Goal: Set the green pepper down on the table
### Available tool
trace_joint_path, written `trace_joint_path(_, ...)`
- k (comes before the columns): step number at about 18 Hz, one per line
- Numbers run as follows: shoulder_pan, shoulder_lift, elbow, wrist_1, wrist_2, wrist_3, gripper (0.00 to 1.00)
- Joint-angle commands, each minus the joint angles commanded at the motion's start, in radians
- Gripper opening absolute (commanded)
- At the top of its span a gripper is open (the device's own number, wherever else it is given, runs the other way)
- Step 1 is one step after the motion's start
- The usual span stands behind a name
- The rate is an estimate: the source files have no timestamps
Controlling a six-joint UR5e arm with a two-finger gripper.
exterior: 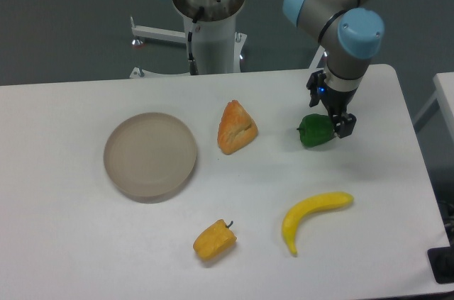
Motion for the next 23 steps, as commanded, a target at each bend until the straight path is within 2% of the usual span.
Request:
trace_joint_path(2, -0.029, -0.014, 0.057, -0.031, -0.006, 0.002, 1.0)
trace_joint_path(4, -0.046, -0.023, 0.073, -0.034, -0.006, -0.008, 1.0)
trace_joint_path(6, -0.089, -0.031, 0.08, -0.028, 0.002, -0.092, 1.0)
trace_joint_path(9, -0.15, -0.074, 0.139, -0.03, 0.0, -0.205, 1.0)
trace_joint_path(23, -0.155, -0.082, 0.122, -0.022, 0.0, -0.215, 1.0)
